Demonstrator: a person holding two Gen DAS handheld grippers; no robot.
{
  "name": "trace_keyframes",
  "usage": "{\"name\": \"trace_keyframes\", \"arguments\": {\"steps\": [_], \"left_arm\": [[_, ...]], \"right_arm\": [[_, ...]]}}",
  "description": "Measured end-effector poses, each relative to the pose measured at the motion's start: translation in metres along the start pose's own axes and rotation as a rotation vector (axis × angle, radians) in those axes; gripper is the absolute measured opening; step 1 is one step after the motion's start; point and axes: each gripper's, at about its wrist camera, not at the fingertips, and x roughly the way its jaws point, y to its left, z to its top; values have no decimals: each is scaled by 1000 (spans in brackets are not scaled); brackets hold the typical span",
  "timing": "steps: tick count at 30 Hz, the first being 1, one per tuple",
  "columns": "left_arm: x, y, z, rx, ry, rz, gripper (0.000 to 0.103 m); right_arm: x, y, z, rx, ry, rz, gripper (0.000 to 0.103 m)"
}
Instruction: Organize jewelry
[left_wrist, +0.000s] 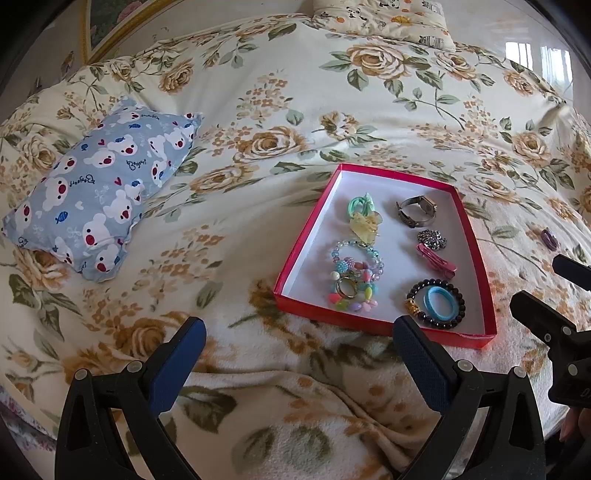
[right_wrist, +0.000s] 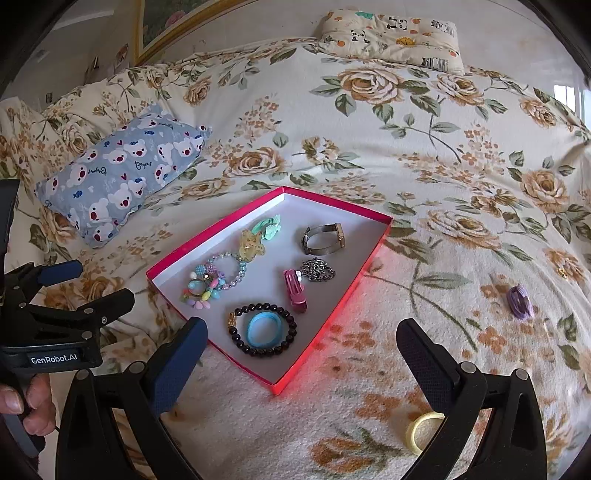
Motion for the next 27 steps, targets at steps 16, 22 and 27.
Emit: {"name": "trace_keyframes", "arguments": {"steps": [16,22,27], "left_arm": [[0,-3,-1,2,0,-4,102],[0,-2,-1,-4,-5,-5,102],[-1,-2,-2,-4,-16,-3,102]], "right_arm": [[1,5,0,11,1,14,103],[0,5,1,16,-1,16,103],[0,6,2,16,0,17,103]]}}
